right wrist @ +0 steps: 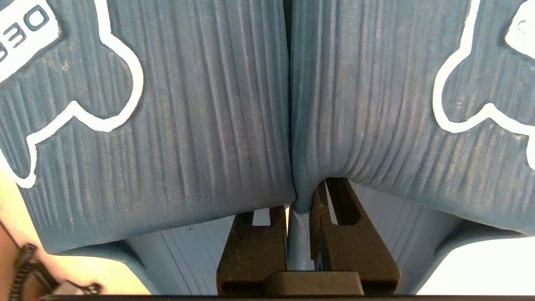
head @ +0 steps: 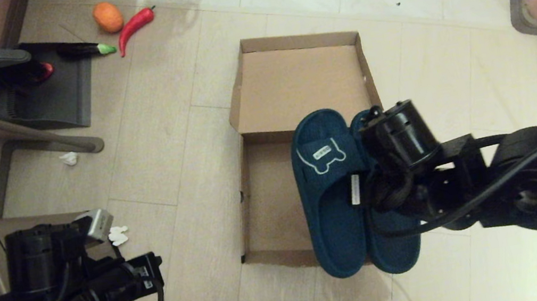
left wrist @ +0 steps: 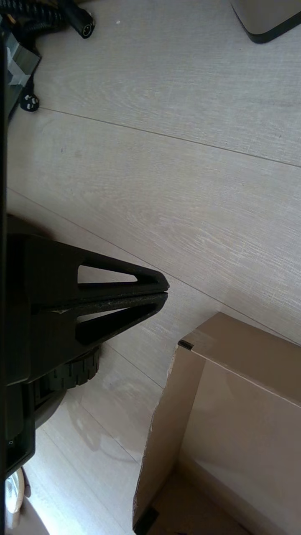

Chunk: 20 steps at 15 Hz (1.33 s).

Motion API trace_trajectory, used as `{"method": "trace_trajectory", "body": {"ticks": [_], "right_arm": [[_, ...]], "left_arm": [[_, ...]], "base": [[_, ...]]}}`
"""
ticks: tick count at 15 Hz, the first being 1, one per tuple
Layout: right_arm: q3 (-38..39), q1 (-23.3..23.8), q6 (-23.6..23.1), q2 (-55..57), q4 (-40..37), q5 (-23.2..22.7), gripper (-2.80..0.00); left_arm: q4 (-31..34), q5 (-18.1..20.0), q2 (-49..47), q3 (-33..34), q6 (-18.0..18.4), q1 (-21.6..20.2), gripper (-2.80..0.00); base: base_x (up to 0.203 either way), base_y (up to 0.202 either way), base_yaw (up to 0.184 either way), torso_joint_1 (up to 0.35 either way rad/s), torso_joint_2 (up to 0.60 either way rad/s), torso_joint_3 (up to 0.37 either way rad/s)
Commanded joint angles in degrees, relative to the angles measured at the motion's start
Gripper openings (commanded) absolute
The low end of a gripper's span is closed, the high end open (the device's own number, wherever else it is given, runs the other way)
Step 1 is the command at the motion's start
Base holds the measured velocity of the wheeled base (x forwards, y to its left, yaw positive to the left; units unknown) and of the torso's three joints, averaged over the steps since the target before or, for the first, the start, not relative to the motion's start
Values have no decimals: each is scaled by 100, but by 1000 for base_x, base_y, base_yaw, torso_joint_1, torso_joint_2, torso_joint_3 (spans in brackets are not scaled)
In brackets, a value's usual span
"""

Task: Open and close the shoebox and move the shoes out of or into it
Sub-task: Put the shoes into the shoe box

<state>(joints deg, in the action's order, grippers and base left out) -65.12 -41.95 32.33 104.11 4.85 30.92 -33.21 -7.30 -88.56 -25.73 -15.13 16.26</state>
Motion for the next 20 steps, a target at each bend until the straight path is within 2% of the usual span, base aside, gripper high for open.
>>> {"method": "trace_trajectory", "body": {"ticks": [1, 3, 6, 10, 16, 20], "right_arm": [[-304, -203, 242, 851, 8, 121, -280], [-588, -258, 583, 1290, 1, 204, -280], [-901, -244, 658, 1809, 23, 229, -280], [-1237, -184, 566, 2347, 53, 221, -280], [-1851, 219, 18, 2464, 77, 213, -280], [-2145, 260, -24, 2715, 77, 213, -280]], "left_arm": [[-19, -8, 6, -46, 1, 0, -280], [-11, -8, 23, -37, 1, -9, -280], [-13, -8, 32, -37, 10, -18, -280], [-16, -8, 32, -37, 10, -27, -280], [-10, -8, 58, 25, -8, -71, -280], [-10, -11, 58, 45, -8, -71, -280]], "base": [[0, 0, 0, 0, 0, 0], [0, 0, 0, 0, 0, 0], [0, 0, 0, 0, 0, 0], [0, 0, 0, 0, 0, 0], [0, 0, 0, 0, 0, 0], [0, 0, 0, 0, 0, 0]]}}
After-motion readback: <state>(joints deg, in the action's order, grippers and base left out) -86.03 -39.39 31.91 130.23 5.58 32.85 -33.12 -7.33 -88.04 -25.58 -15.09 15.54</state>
